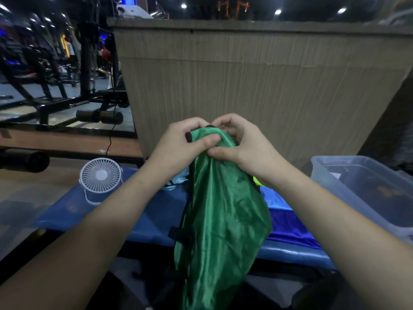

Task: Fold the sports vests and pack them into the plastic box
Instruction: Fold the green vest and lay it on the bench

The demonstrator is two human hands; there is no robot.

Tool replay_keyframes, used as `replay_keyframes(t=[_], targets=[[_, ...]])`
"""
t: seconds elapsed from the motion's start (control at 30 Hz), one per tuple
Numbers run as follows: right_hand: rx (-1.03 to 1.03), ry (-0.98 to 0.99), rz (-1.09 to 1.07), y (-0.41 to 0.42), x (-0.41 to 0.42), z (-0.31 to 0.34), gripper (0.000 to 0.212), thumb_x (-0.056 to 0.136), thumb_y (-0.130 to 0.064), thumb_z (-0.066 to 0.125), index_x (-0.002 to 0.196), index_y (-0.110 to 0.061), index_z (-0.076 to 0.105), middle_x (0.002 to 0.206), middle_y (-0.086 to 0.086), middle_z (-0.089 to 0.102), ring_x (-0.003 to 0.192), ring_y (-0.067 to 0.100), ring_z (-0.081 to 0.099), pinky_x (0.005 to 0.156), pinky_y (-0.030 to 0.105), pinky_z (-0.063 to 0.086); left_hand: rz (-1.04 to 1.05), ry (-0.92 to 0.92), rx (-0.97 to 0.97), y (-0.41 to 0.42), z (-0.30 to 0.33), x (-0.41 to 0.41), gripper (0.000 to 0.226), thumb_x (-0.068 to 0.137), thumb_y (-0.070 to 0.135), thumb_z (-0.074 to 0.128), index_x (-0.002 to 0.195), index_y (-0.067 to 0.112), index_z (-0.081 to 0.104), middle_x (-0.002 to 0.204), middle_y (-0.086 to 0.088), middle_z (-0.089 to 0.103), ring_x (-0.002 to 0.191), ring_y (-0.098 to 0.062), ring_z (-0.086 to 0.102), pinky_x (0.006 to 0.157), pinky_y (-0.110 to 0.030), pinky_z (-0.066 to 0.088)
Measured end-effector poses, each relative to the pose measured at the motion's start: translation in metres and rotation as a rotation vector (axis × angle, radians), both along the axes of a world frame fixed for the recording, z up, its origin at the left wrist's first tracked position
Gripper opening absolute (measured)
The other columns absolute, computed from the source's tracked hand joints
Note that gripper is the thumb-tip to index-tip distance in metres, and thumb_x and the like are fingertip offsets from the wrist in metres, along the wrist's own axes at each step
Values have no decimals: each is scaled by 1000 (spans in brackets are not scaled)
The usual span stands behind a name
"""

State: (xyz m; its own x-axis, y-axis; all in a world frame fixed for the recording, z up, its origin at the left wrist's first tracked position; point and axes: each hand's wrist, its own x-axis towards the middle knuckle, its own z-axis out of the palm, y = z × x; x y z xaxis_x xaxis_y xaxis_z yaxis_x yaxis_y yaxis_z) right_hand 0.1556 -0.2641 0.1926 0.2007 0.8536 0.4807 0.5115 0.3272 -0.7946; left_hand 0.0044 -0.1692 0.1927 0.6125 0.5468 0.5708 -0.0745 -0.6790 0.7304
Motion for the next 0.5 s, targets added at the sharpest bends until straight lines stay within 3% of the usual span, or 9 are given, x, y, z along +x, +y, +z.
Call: replay_keyframes(t=[0.13, 0.27, 0.4, 0.5], targets=[[-88, -31, 19, -7, 10, -3, 43, 75, -10, 85, 112, -18, 64, 103, 0, 73, 95, 17, 70, 90, 43, 56, 26, -29, -22, 4, 6, -9, 8, 88, 17, 75, 84, 17, 68, 77, -5, 65, 70, -6, 59, 64, -19, 48], [-236, -46, 14, -16, 25, -24, 26, 79, -5, 81, 100, -7, 66, 98, 22, 70, 84, 20, 66, 85, 56, 53, 71, -57, -47, 17, 7, -19, 18, 86, 18, 77, 80, 26, 62, 78, -1, 58, 71, -8, 56, 63, -23, 47], [-224, -38, -15, -25, 28, -37, 14, 84, -8, 77, 92, -9, 66, 83, 17, 67, 74, 18, 57, 72, 39, 46, 30, -33, -70, 20, 9, -25, 25, 84, 12, 77, 80, 26, 56, 88, -12, 68, 74, -8, 63, 65, -20, 52], [-152, 13, 10, -26, 26, -38, 14, 84, 2, 73, 92, -2, 61, 81, 5, 60, 77, 15, 52, 74, 33, 39, -74, 11, -80, 20, 9, -27, 31, 84, 1, 75, 89, 23, 53, 96, -9, 72, 86, -16, 68, 79, -34, 58]])
